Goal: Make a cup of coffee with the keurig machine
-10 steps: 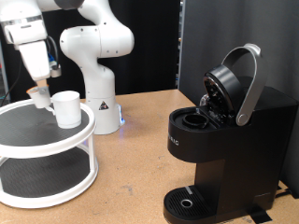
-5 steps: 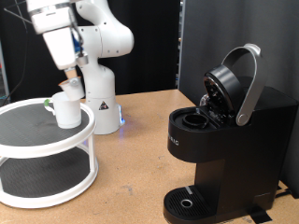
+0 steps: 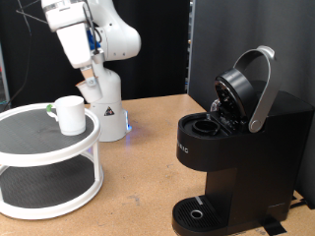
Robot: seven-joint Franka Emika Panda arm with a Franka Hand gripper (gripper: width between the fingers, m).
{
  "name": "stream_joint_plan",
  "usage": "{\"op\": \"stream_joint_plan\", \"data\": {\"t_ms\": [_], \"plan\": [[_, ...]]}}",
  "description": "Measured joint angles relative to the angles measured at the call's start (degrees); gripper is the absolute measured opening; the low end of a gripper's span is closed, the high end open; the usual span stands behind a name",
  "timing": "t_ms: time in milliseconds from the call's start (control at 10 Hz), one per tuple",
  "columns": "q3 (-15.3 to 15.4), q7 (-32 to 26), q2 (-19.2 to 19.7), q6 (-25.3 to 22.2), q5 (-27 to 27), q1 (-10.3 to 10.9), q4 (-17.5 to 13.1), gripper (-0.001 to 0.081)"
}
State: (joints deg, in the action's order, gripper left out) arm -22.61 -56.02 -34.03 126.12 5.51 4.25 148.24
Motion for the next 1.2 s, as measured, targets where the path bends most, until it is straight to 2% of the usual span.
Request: {"op": "stream_joint_plan", "data": {"t_ms": [300, 600, 800, 1000, 1200], "plan": [[1.58, 3.41, 1.69, -1.28, 5.21, 3.62, -3.08, 0.0434], [2.44, 4.02, 6.13, -5.10, 6.83, 6.64, -8.68, 0.0434], [4.45, 8.88, 10.17, -5.28, 6.13, 6.67, -12.08, 0.0434], [4.26, 7.57, 10.04, -4.19, 8.22, 6.85, -11.60, 0.0434], [5.81, 11.14, 10.61, -0.79, 11.54, 7.83, -11.65, 0.0434]]}}
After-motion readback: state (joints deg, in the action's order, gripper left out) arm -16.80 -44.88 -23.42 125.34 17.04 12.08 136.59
